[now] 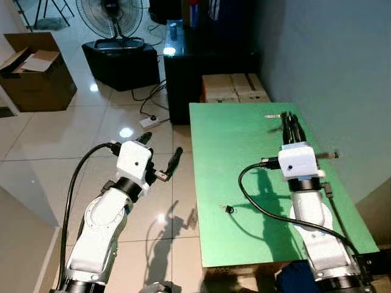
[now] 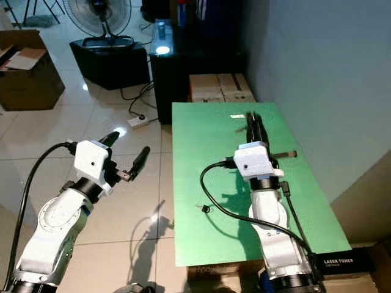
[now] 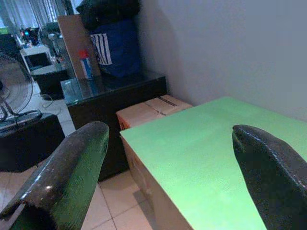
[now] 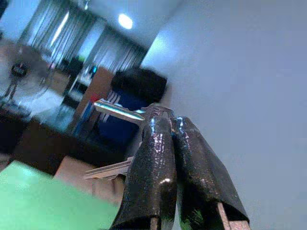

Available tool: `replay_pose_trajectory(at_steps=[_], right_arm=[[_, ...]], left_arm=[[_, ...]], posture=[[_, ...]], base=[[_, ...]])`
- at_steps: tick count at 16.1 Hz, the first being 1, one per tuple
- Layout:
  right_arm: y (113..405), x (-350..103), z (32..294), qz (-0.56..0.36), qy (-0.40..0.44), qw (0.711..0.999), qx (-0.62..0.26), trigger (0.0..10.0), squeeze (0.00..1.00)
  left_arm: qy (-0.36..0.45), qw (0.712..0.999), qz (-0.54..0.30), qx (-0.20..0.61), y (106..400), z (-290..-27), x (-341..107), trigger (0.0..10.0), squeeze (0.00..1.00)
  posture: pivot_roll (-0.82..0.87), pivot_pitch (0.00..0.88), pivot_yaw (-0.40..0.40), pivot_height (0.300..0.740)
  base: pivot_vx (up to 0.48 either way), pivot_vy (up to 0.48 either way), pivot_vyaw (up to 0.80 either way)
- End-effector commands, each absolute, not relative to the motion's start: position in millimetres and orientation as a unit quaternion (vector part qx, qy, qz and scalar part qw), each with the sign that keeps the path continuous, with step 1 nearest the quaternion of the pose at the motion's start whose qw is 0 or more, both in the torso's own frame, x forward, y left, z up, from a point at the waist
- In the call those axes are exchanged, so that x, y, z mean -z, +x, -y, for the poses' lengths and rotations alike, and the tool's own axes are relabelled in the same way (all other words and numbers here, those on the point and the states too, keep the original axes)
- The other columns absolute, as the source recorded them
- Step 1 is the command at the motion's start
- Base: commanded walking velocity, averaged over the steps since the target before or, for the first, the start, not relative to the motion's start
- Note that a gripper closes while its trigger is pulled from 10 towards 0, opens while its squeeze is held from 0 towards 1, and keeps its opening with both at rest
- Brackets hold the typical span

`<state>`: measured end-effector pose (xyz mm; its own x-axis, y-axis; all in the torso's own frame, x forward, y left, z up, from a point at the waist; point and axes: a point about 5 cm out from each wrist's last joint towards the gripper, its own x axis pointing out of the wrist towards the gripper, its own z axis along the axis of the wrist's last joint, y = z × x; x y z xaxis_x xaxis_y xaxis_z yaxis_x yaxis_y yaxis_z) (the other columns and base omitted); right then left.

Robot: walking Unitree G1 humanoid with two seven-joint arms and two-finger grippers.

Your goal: Hang keys on a hook

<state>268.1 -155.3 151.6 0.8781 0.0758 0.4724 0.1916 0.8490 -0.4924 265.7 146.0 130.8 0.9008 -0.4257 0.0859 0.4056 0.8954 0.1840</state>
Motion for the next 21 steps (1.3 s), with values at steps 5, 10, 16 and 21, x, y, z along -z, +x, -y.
replay_pose_trajectory(at_steps=[5, 10, 16, 21], right_arm=[[259.8, -160.4, 137.6, 0.306, -0.371, 0.877, -0.002, 0.0, 0.0], [275.9, -116.7, 159.2, 0.13, -0.346, 0.929, 0.002, 4.9, 0.0], [256.9, -13.6, 201.1, -0.232, -0.287, 0.929, -0.038, 10.0, 0.0], [262.8, -6.5, 190.9, -0.252, -0.223, 0.939, -0.074, 10.0, 0.0]], left_arm=[[0.08, 0.971, 0.073, 0.213, 261.0, -144.8, -132.1, 10.0, 0.0], [0.118, 0.958, 0.056, 0.256, 260.0, -137.4, -127.6, 10.0, 0.0], [0.1, 0.905, 0.001, 0.413, 248.3, -120.1, -125.3, 10.0, 0.0], [0.11, 0.892, -0.025, 0.438, 245.0, -114.7, -119.1, 10.0, 0.0]], posture=[[-0.05, 0.0, 0.015, 0.74], [-0.05, 0.0, 0.016, 0.74], [-0.05, 0.046, 0.037, 0.74], [-0.05, 0.111, 0.036, 0.74]], base=[[0.0, 0.0, 0.0], [0.0, 0.0, 0.0], [0.0, 0.0, 0.0], [0.0, 0.0, 0.0]])
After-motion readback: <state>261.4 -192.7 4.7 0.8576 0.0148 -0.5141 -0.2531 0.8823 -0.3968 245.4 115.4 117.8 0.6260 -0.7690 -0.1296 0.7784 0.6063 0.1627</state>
